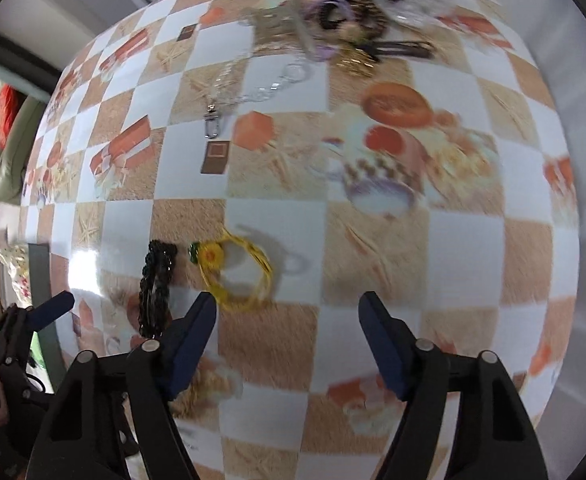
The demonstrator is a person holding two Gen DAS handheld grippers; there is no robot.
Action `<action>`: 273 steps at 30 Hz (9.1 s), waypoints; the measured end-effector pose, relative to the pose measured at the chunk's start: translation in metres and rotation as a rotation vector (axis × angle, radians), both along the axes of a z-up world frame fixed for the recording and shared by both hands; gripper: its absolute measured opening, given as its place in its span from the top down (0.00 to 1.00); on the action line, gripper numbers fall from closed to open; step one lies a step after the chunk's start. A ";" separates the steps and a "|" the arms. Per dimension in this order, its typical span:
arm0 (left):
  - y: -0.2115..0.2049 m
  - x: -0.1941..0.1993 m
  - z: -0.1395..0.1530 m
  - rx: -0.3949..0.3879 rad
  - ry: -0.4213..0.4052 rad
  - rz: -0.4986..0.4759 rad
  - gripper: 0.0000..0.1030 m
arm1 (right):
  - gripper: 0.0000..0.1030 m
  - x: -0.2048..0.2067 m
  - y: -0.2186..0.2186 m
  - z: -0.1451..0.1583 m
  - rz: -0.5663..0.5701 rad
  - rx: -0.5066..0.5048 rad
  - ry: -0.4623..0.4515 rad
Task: Organize jewelry
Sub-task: 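Grasp the black beaded barrette with the left tool while the right tool grasps the yellow flower hair tie, then carry the black barrette and yellow hair tie together over the white tray, then open the left tool to drop the barrette while the right tool releases the hair tie, then move both open tools back over the remaining jewelry, then grasp the beige hair clip with the left tool while the right tool grasps the braided brown bracelet, then carry the beige clip and braided bracelet over the white tray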
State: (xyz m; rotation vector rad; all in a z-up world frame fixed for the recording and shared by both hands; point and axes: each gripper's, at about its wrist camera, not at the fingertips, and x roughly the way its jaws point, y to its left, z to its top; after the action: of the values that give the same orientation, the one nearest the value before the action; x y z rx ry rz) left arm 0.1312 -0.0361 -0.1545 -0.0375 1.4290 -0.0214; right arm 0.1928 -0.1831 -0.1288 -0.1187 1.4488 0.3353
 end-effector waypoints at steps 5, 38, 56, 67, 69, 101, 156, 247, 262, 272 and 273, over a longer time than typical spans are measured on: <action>-0.005 0.010 -0.012 0.005 0.004 -0.003 0.00 | 0.47 0.007 0.014 -0.016 0.056 -0.048 0.006; -0.013 0.016 0.035 -0.031 -0.044 -0.049 0.66 | 0.96 -0.005 -0.020 0.005 -0.044 0.109 0.024; -0.012 -0.058 0.072 -0.043 -0.072 0.003 0.66 | 0.96 -0.053 -0.048 0.047 -0.086 0.205 0.048; 0.026 -0.106 0.102 -0.014 -0.115 0.110 0.66 | 0.96 -0.079 -0.019 0.076 -0.008 0.276 0.031; 0.037 -0.116 0.106 -0.009 -0.122 0.126 0.66 | 0.96 -0.085 -0.010 0.081 0.008 0.285 0.026; 0.260 -0.258 0.050 -0.012 -0.059 0.315 0.66 | 0.96 -0.201 0.277 0.075 0.288 0.293 0.054; 0.248 -0.221 0.040 0.105 -0.031 0.284 0.00 | 0.31 -0.170 0.261 0.049 0.200 0.210 0.067; 0.008 -0.142 0.039 -0.119 0.009 0.108 0.77 | 0.91 -0.097 0.004 0.030 0.041 0.112 0.063; 0.026 -0.161 0.091 -0.051 -0.066 0.130 0.77 | 0.91 -0.126 0.004 0.060 0.069 0.160 0.065; 0.053 -0.177 0.110 -0.015 -0.104 0.171 0.77 | 0.91 -0.138 0.017 0.067 0.078 0.183 0.047; 0.056 -0.178 0.110 -0.014 -0.105 0.169 0.77 | 0.91 -0.139 0.019 0.067 0.074 0.185 0.044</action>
State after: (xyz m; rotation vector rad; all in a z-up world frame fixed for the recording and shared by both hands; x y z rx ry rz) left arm -0.0465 0.0197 -0.0443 -0.1664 1.3168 0.1042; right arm 0.0535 -0.1642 -0.0615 -0.0151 1.4517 0.5332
